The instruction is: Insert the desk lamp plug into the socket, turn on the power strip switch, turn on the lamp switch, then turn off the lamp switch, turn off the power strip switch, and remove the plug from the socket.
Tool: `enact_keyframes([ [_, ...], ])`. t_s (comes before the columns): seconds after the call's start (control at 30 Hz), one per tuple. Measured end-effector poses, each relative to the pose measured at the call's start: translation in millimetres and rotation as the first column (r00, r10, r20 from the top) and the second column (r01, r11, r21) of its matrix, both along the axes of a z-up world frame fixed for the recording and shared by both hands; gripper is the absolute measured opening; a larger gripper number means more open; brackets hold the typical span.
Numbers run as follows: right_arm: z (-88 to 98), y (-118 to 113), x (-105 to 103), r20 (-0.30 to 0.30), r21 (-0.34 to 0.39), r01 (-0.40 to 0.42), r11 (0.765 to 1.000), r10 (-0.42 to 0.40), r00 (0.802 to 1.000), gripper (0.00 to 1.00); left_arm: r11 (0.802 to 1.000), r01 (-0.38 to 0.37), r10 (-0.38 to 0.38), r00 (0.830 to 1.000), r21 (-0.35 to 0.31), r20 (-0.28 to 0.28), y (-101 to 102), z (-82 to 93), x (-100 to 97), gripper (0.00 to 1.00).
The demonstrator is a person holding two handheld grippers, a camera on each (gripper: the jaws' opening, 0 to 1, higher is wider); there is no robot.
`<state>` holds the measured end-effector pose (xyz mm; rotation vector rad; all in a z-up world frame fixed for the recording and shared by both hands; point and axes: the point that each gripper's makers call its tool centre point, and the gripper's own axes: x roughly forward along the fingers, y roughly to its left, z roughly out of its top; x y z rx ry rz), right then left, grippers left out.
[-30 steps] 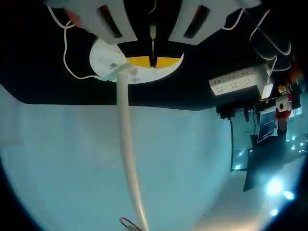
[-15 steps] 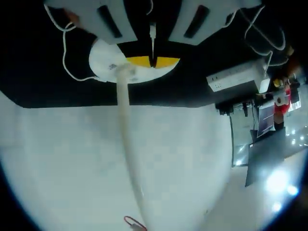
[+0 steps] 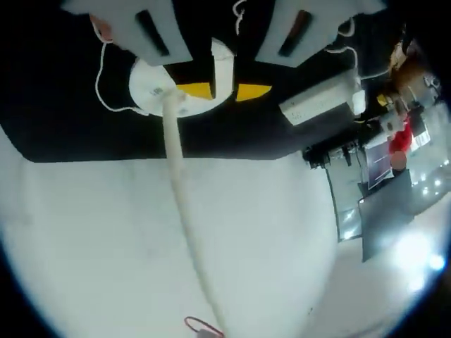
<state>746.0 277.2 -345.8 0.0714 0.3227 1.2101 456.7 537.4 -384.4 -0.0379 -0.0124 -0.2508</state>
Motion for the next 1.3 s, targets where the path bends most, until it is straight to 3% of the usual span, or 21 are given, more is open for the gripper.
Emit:
enact_keyframes([
  [0.13,22.8,6,-30,-0.053,-0.025,-0.104,0.994,0.103,0.993,0.29,1.000,0.006,-0.004,0.999,-0.028,0.041,1,8.7,-4.2,0.72],
  [0.3,59.5,9,-50,-0.112,0.039,-0.162,0.986,0.166,0.980,0.33,0.998,0.008,-0.004,0.997,-0.058,0.080,3,16.7,-7.5,0.71],
  [0.37,69.3,7,-50,-0.122,0.036,-0.167,0.985,0.170,0.978,0.34,0.998,0.012,-0.007,0.996,-0.065,0.085,4,17.8,-7.5,0.71],
  [0.43,76.8,7,-73,-0.097,0.034,-0.160,0.987,0.162,0.982,0.36,0.997,0.015,-0.009,0.996,-0.072,0.088,4,18.6,-7.2,0.70],
  [0.53,85.9,8,-88,-0.093,0.048,-0.151,0.987,0.155,0.984,0.40,0.997,0.018,-0.012,0.997,-0.072,0.077,3,16.6,-5.2,0.70],
  [0.8,114.0,12,-112,-0.192,0.155,-0.159,0.975,0.188,0.963,0.40,0.999,-0.006,0.009,0.998,-0.048,0.061,-3,14.6,-6.7,0.69],
  [1.03,135.5,8,-132,-0.183,0.130,-0.184,0.974,0.206,0.961,0.40,0.999,-0.011,0.013,0.999,-0.047,0.046,-7,13.9,-8.4,0.68],
  [1.3,180.2,1,-155,-0.157,0.169,-0.255,0.952,0.282,0.947,0.42,0.999,-0.002,0.004,0.999,-0.050,0.051,-5,15.6,-8.1,0.68],
])
